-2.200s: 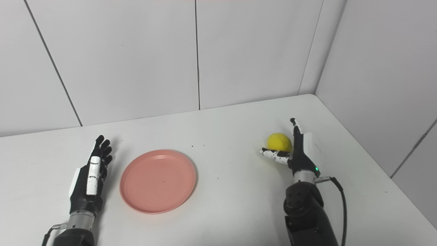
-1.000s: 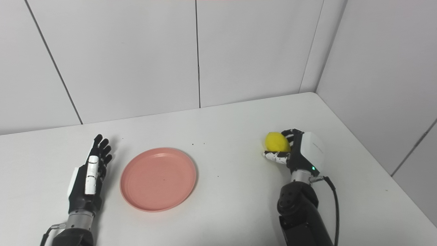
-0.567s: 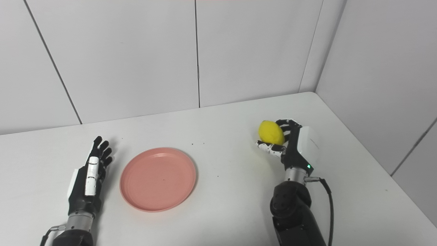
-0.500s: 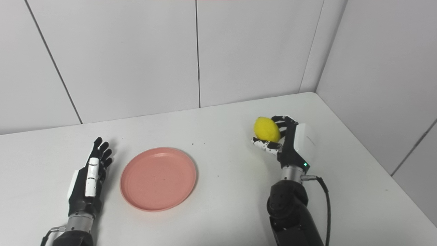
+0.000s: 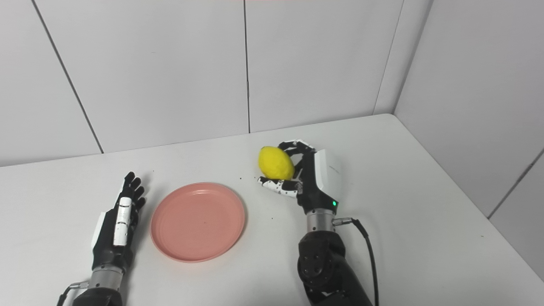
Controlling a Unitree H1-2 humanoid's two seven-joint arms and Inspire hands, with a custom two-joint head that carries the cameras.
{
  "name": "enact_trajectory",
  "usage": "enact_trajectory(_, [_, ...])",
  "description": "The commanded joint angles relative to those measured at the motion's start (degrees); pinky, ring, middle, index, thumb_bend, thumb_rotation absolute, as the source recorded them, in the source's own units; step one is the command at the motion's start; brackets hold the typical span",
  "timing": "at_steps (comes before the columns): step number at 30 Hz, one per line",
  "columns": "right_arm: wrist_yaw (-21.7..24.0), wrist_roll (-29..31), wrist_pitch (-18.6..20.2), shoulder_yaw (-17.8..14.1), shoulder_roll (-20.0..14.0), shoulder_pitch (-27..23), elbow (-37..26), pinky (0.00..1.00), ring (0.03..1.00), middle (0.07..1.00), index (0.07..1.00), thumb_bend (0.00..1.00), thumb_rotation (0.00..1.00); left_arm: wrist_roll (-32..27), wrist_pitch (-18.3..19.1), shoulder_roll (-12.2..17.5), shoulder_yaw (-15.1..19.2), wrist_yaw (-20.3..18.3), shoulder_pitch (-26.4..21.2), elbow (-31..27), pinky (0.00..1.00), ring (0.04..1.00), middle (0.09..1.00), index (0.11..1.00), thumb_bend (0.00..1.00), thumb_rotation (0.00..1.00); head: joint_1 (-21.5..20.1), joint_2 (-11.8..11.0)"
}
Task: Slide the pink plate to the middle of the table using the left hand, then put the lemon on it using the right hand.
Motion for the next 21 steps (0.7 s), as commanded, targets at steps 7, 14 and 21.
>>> enact_trajectory(7, [2.89, -2.34, -4.49, 4.98, 1.88, -4.17, 0.44, 0.21, 0.446, 0.489, 0.492, 0.52, 0.00, 0.87, 0.08, -0.86, -1.24, 0.16, 0.36, -1.02, 0.99, 0.996, 1.000, 1.000, 0.60, 1.00, 3.97, -0.17])
enact_trajectory(14, [4.66, -1.57, -10.12, 8.26, 2.21, -5.51, 4.04, 0.34, 0.388, 0.492, 0.537, 0.51, 0.00, 1.50, 0.87, -1.87, -1.64, 0.88, 0.36, -0.98, 1.00, 1.000, 1.000, 1.000, 0.57, 1.00, 8.36, -0.32])
enact_trajectory(21, [6.49, -2.58, -10.72, 9.50, 3.09, -6.45, 6.05, 0.16, 0.439, 0.478, 0.491, 0.52, 0.00, 0.67, 1.04, -3.02, -1.55, 1.40, 0.36, -1.22, 1.00, 1.000, 1.000, 1.000, 0.54, 1.00, 10.04, -0.12])
